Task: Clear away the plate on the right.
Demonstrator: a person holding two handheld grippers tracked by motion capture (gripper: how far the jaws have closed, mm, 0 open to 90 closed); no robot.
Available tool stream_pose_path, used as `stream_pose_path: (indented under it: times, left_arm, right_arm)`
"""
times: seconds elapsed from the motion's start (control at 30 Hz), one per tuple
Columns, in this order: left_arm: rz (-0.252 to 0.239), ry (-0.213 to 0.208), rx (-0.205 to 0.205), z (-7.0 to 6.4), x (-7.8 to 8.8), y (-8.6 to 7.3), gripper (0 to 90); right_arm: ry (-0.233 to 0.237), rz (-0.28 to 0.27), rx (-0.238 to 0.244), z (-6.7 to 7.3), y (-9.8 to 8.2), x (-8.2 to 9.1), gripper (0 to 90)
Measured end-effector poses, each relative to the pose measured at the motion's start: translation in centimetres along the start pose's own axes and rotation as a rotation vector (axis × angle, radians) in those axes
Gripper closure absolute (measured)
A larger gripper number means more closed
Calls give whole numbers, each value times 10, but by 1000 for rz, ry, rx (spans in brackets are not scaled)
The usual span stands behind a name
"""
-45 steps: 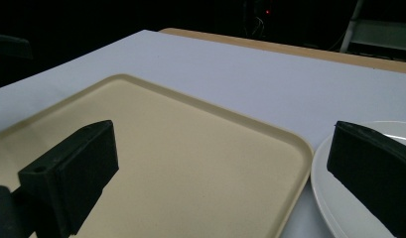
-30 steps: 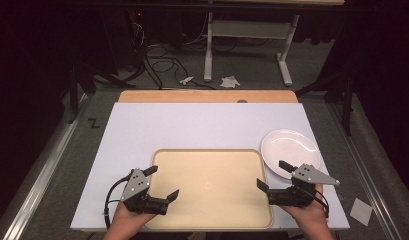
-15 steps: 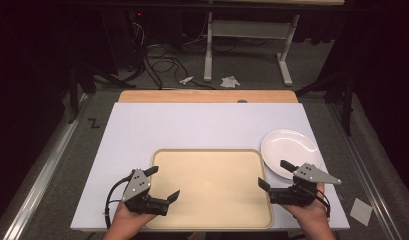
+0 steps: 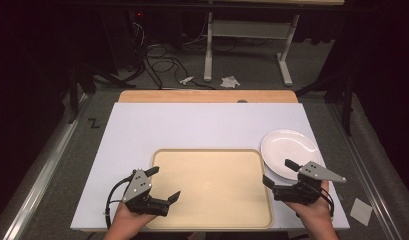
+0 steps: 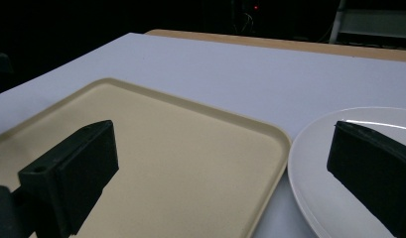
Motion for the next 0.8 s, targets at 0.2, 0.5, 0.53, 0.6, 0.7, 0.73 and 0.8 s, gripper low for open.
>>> stream_pose_path:
  times: [0.2,0.5,0.53,0.6,0.7,0.73,0.8]
  left_arm:
    - [7,-5,-5,-1,-1,0,2]
    - [9,-7,-9,-1,-2,-1,4]
    - [9,-7,-9,-1,-2,-1,4]
    - [9,-7,-9,-1,-2,-1,4]
    - [10,-7,-10,-1,-2,-1,5]
    - [9,-7,-9,-1,-2,-1,5]
    - [8,-7,-8,-1,-2,-1,5]
  right_arm:
    - [-11,-4,-14,-6,0,2,3]
    - [-34,-15,-38,-17,1,7,3]
    - [-37,-18,-47,-18,1,7,3]
    - [-42,-23,-53,-21,1,9,3]
    - [-51,-30,-60,-25,2,11,3]
    - [-55,-34,-67,-27,2,12,3]
    - [-64,-39,-71,-29,2,13,3]
Point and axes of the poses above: each handheld gripper's, and its own axes: x roughly backward along the jaws, y roughly out of its top, z roughly to its left, the point moved 1 cm from there along -x, roughly forward along the jaws, and after that the axes turned 5 degrees about -x, right-handed, at the moved point
